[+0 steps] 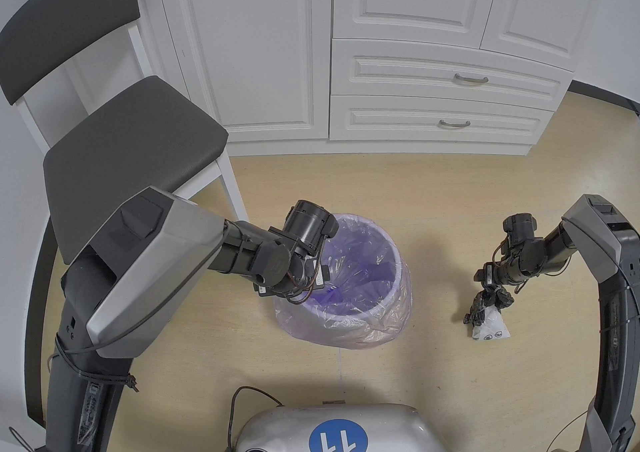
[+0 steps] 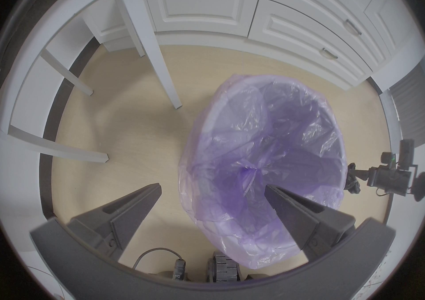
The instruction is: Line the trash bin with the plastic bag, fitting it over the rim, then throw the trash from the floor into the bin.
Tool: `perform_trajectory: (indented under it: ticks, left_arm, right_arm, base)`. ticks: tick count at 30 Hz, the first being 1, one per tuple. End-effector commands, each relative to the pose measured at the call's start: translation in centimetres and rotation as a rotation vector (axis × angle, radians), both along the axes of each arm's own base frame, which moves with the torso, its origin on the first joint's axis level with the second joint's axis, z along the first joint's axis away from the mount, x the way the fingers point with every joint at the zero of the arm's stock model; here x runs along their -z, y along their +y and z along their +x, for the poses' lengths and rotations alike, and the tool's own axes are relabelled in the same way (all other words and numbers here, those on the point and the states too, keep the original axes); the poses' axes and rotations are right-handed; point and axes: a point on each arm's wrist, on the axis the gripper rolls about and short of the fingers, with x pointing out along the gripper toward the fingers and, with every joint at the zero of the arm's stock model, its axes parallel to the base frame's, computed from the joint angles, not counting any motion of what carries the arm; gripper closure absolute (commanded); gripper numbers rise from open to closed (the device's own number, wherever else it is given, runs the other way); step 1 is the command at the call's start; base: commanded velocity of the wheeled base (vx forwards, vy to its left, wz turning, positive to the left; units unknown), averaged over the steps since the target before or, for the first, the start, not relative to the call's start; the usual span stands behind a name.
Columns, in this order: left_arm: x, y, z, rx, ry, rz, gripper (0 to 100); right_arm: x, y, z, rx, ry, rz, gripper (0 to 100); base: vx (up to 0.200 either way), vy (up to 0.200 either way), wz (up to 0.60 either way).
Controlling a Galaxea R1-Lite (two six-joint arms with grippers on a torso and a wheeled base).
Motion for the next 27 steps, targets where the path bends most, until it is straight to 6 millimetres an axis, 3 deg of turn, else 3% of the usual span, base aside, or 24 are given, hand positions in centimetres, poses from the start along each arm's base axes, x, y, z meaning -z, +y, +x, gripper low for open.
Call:
perform_trajectory:
  ticks: [1, 3, 9, 14, 21, 22, 27]
  left_arm:
    - [-2.0, 0.2, -0.6, -0.005, -0.038, -0.026, 0]
    - [-3.2, 0.4, -0.9, -0.005, -0.054, -0.036, 0]
    - [-6.6, 1.2, -2.0, -0.004, -0.1, -0.07, 0]
    - [-9.2, 1.8, -2.8, -0.006, -0.144, -0.099, 0]
    - [-11.2, 2.5, -3.7, -0.006, -0.172, -0.118, 0]
    - [-11.3, 2.5, -4.0, -0.004, -0.174, -0.121, 0]
    - [-10.8, 2.0, -4.6, 0.024, -0.196, -0.126, 0]
  right_arm:
    - [2.8, -1.3, 0.9, 0.023, 0.059, 0.056, 0]
    - [2.8, -1.3, 1.3, 0.032, 0.082, 0.099, 0]
    - [5.7, -1.5, 2.9, 0.077, 0.152, 0.12, 0]
    - [5.8, -1.5, 3.3, 0.083, 0.233, 0.124, 0]
    - [6.1, -1.5, 3.4, 0.085, 0.291, 0.127, 0]
    - [6.1, -1.5, 3.4, 0.085, 0.291, 0.127, 100]
    - [6.2, -1.4, 3.4, 0.085, 0.292, 0.128, 100]
  base:
    - [0.0, 0.0, 0.0]
    - [0.0, 0.0, 0.0]
    - [0.0, 0.0, 0.0]
    - [0.0, 0.0, 0.0]
    - [0.0, 0.0, 0.0]
    - [0.0, 0.0, 0.0]
    - [0.0, 0.0, 0.0]
